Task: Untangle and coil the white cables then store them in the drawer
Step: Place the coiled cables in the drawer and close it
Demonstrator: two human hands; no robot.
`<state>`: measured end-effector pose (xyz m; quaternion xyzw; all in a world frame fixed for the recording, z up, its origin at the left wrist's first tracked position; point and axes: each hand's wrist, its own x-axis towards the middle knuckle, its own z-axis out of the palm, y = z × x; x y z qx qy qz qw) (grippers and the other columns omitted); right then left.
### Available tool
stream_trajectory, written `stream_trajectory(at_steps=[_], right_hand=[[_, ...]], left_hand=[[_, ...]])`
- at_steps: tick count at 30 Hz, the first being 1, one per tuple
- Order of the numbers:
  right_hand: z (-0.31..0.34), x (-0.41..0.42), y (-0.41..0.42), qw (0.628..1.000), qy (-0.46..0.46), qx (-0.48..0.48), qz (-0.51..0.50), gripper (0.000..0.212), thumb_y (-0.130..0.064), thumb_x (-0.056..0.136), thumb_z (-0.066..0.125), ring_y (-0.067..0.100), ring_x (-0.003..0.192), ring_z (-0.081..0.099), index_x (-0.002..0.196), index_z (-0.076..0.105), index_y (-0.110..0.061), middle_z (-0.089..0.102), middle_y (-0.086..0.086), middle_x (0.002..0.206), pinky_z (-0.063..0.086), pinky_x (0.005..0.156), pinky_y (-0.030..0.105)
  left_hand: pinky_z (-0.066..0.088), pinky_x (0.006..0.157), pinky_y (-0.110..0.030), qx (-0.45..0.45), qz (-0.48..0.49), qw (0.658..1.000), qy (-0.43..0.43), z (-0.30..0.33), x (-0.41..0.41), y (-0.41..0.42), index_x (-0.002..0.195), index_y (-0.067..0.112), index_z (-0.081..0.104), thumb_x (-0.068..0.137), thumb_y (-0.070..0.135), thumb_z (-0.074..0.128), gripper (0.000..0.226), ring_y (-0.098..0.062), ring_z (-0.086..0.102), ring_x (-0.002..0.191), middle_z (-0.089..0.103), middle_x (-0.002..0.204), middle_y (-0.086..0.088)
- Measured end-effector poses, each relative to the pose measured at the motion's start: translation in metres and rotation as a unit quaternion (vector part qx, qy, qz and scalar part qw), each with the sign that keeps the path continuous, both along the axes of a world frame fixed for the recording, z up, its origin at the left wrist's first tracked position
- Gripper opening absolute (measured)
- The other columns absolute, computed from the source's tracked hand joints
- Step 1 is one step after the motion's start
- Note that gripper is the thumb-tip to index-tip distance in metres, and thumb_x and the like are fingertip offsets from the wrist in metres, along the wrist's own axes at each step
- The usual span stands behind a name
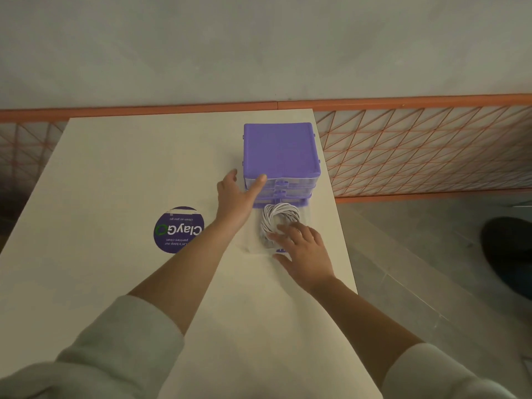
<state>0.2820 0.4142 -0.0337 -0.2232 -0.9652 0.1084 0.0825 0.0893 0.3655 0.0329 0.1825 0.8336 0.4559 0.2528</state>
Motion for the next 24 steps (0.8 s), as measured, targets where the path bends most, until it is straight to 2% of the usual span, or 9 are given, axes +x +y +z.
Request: stream_trajectory(at_steps=[2,3,5,6,8,12,20,24], right_hand=[[-0.001,-0.002,0.003,1.000,0.018,-0.006,0.005,0.047,-0.030,0.079,0.077,0.027,0.119,0.057,0.125,0.065,-0.034,0.065,-0.008,0.123,0.049,0.097,0.042],[-0.001,-0.003,0.004,0.999,0.030,-0.004,0.011,0.047,-0.027,0.078,0.078,0.027,0.115,0.059,0.123,0.066,-0.033,0.067,-0.008,0.120,0.050,0.095,0.041],[-0.001,-0.003,0.007,0.999,0.046,0.002,0.023,0.046,-0.025,0.078,0.079,0.028,0.111,0.060,0.122,0.067,-0.032,0.068,-0.008,0.117,0.051,0.093,0.039],[-0.001,-0.003,0.007,0.998,0.051,0.004,0.025,0.045,-0.025,0.079,0.078,0.028,0.111,0.060,0.122,0.067,-0.032,0.068,-0.008,0.117,0.052,0.092,0.039],[-0.003,-0.004,0.009,0.998,0.060,0.006,0.021,0.044,-0.024,0.081,0.077,0.029,0.112,0.060,0.123,0.067,-0.031,0.068,-0.008,0.117,0.052,0.092,0.039],[-0.003,-0.012,0.016,0.998,0.067,0.009,0.016,0.041,-0.024,0.082,0.076,0.028,0.111,0.060,0.122,0.068,-0.031,0.068,-0.007,0.117,0.052,0.088,0.038],[-0.003,-0.019,0.020,0.997,0.068,0.015,0.015,0.034,-0.027,0.081,0.077,0.026,0.107,0.060,0.114,0.071,-0.034,0.068,-0.010,0.118,0.052,0.082,0.036],[-0.004,-0.020,0.023,0.997,0.071,0.002,0.013,0.031,-0.028,0.082,0.076,0.026,0.108,0.060,0.112,0.072,-0.034,0.067,-0.008,0.118,0.052,0.083,0.037]], left_hand=[[0.048,0.099,-0.039,0.023,0.010,0.998,-0.058,0.008,-0.009,0.016,0.142,0.016,0.042,0.061,0.083,0.064,0.107,-0.020,0.054,0.122,0.049,0.140,-0.003],[0.051,0.093,-0.034,0.039,0.011,0.996,-0.082,0.008,-0.011,0.022,0.137,0.017,0.048,0.058,0.083,0.066,0.104,-0.018,0.059,0.116,0.057,0.133,0.000],[0.048,0.080,-0.023,0.062,0.000,0.993,-0.104,0.007,-0.010,0.027,0.129,0.017,0.056,0.074,0.063,0.070,0.072,-0.014,0.064,0.105,0.064,0.119,0.005],[0.046,0.079,-0.022,0.068,0.001,0.992,-0.106,0.004,-0.010,0.030,0.128,0.016,0.057,0.082,0.051,0.069,0.059,-0.015,0.063,0.104,0.065,0.117,0.005],[0.046,0.083,-0.025,0.084,0.006,0.990,-0.112,-0.001,-0.011,0.033,0.128,0.015,0.059,0.087,0.042,0.067,0.050,-0.017,0.064,0.106,0.066,0.119,0.001],[0.049,0.085,-0.026,0.079,-0.010,0.990,-0.120,-0.003,-0.017,0.033,0.127,0.016,0.060,0.085,0.045,0.068,0.052,-0.017,0.065,0.105,0.067,0.119,0.000],[0.047,0.070,-0.018,0.067,-0.011,0.992,-0.105,-0.001,-0.016,0.033,0.126,0.016,0.061,0.086,0.046,0.067,0.050,-0.015,0.065,0.098,0.067,0.117,0.000],[0.049,0.078,-0.024,0.066,-0.009,0.992,-0.109,0.000,-0.018,0.033,0.125,0.016,0.062,0.080,0.050,0.068,0.057,-0.017,0.065,0.102,0.067,0.118,-0.001]])
